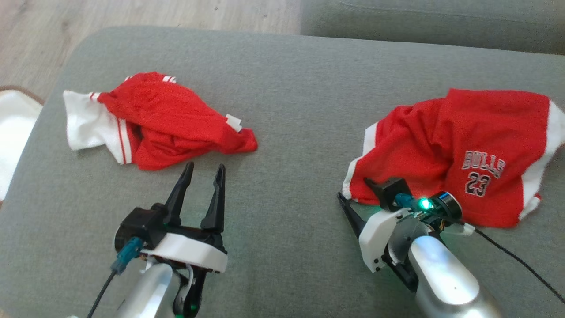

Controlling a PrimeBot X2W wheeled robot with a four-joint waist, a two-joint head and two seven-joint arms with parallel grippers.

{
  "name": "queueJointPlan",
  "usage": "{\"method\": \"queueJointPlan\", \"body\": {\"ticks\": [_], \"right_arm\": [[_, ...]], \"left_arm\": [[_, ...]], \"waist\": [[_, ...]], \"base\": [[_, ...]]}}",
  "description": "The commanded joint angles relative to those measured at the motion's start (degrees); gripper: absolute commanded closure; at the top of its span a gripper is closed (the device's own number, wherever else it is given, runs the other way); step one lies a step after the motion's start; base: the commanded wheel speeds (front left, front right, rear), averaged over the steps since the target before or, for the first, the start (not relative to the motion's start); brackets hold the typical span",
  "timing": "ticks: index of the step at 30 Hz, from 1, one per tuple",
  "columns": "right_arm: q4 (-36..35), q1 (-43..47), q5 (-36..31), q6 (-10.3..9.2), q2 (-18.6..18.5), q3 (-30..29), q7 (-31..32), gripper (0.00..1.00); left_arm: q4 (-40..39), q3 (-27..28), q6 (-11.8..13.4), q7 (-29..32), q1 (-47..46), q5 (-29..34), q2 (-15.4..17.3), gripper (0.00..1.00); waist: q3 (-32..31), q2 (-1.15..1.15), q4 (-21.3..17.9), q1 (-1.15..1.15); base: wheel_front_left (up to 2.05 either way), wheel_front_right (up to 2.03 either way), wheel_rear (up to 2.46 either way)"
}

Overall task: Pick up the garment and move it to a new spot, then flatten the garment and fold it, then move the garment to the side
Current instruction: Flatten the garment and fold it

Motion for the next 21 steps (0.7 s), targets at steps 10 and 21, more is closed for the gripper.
{"method": "queueJointPlan", "body": {"ticks": [10, 21], "right_arm": [[6.32, -5.10, 0.59, -0.04, 0.05, 2.79, 3.15, 1.00], [4.71, -1.31, -0.81, -0.04, 0.05, -3.89, 0.53, 1.00]], "left_arm": [[-0.15, 5.61, -1.72, -0.62, -2.61, 2.23, -0.97, 0.00], [-0.35, 8.86, -2.46, -0.62, -0.95, 3.58, -1.16, 0.00]], "waist": [[0.55, 0.00, 0.10, -0.01], [-2.61, 0.00, -7.77, -0.01]], "base": [[0.00, 0.00, 0.00], [0.00, 0.00, 0.00]]}}
